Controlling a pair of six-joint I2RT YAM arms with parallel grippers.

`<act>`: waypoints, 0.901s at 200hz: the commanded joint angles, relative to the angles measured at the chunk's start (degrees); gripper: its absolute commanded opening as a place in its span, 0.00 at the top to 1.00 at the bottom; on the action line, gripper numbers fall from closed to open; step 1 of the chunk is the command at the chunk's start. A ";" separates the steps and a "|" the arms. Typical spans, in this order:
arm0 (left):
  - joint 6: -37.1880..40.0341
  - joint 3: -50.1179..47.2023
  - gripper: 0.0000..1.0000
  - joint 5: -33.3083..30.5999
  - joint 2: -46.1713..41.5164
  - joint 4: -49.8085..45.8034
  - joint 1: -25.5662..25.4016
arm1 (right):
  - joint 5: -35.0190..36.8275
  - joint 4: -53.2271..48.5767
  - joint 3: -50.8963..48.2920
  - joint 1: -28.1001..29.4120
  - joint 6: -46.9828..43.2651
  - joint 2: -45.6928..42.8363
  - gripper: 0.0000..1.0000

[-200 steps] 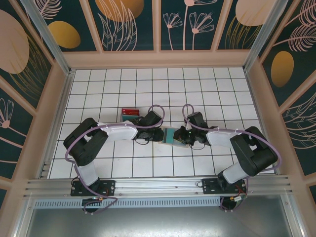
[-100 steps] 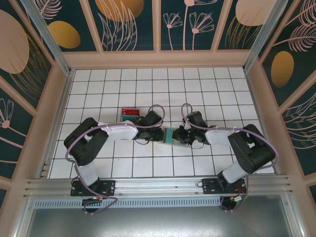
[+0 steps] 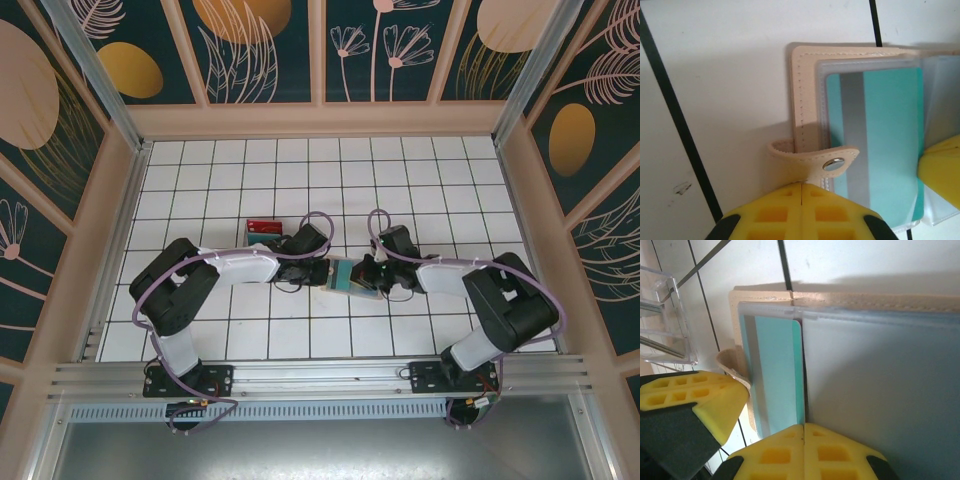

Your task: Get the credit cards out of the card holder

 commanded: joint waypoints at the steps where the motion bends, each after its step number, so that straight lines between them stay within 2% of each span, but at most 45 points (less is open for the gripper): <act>1: 0.00 -0.48 0.99 0.61 2.92 -5.15 -0.65 | 1.48 -2.65 -2.60 -1.73 -0.78 -3.68 1.00; 77: 0.35 -0.46 1.00 0.32 2.65 -5.77 -0.69 | 0.51 -4.17 -5.16 -3.93 -2.29 -6.34 1.00; 129: 0.88 1.60 0.96 0.05 2.32 -6.53 -0.59 | 0.77 -8.50 -7.26 -6.84 -4.75 -14.52 1.00; 165: 0.92 2.75 0.88 0.03 1.32 -6.74 -0.59 | 0.87 -14.22 -7.89 -9.23 -7.58 -22.16 1.00; 180: 0.49 3.69 0.78 0.07 0.35 -6.74 -0.63 | 0.86 -15.89 -7.43 -9.61 -8.71 -24.91 1.00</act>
